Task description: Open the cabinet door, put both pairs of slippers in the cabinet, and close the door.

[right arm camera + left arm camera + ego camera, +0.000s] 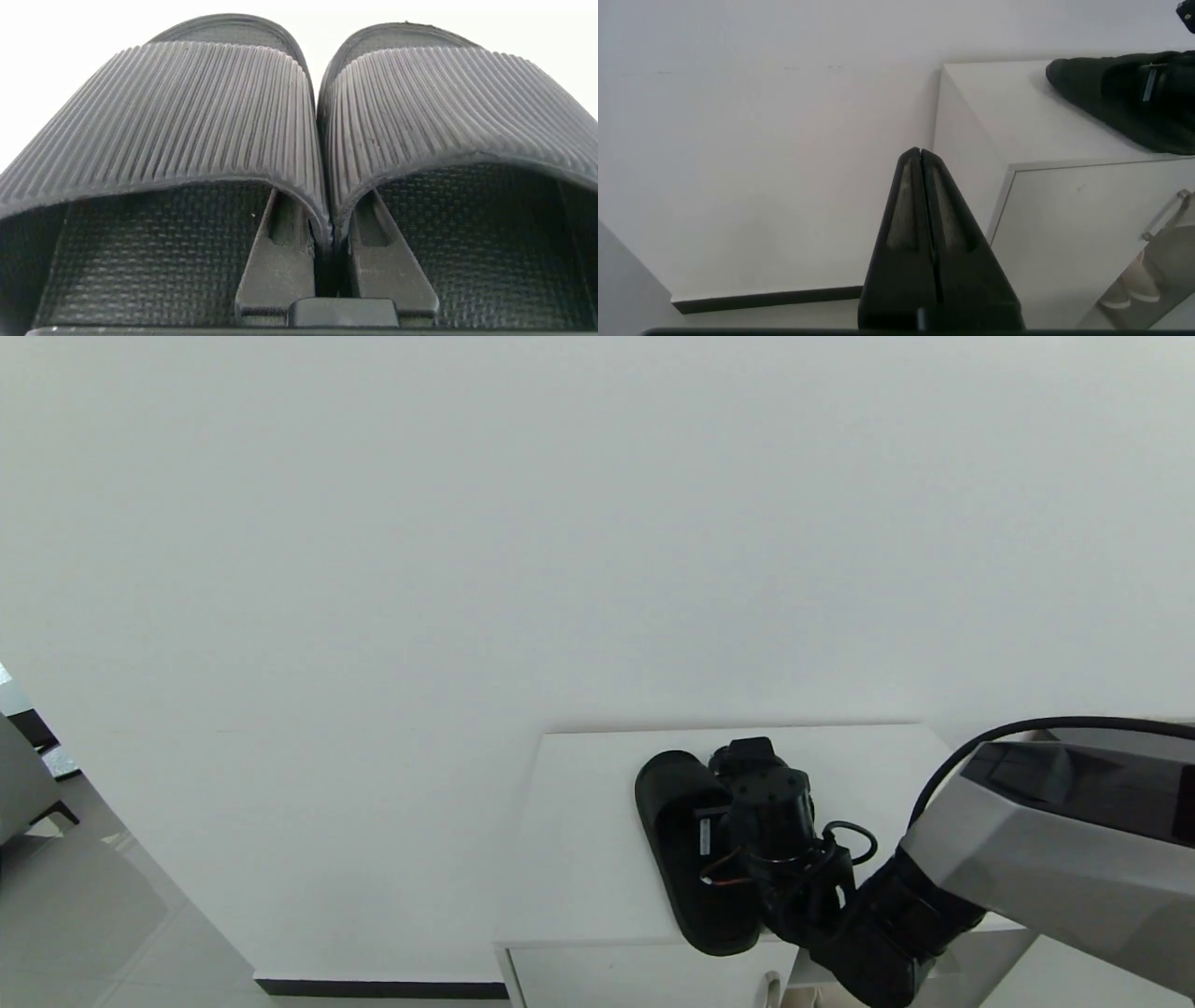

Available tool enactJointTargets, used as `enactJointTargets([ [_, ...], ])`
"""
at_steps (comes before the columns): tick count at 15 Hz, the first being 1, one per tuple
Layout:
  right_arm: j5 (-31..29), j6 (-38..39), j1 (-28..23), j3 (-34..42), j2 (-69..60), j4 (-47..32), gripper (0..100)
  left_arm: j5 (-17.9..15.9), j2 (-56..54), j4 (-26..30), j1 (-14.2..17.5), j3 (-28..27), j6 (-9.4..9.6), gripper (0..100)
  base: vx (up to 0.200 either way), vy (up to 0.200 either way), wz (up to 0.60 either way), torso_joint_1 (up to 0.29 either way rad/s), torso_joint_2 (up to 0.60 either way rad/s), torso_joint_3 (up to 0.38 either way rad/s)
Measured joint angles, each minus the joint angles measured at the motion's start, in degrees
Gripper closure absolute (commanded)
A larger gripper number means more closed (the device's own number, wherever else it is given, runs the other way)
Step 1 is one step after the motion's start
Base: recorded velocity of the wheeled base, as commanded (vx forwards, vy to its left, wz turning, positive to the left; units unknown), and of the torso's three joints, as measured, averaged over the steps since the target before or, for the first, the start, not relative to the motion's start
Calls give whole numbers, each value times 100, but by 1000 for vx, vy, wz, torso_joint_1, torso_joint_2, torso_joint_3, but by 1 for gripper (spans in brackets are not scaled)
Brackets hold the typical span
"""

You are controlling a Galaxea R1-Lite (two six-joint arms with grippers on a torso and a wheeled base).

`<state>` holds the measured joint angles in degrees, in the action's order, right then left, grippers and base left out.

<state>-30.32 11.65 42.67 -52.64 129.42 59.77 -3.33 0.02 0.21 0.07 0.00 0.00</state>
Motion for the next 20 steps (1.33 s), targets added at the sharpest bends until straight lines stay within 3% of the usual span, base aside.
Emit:
enactJointTargets([
  [5,1862,-13,60,1607,-1473,63,100,0,0,1,0,0,22,100,0,0,0,0,0,0],
  [7,2271,-173,71,2235,-2120,72,100,0,0,1,0,0,22,100,-100,0,0,1,4,1],
  [20,2378,-411,166,2706,-2768,72,100,-11,0,4,0,0,35,100,-200,0,0,0,2,4],
])
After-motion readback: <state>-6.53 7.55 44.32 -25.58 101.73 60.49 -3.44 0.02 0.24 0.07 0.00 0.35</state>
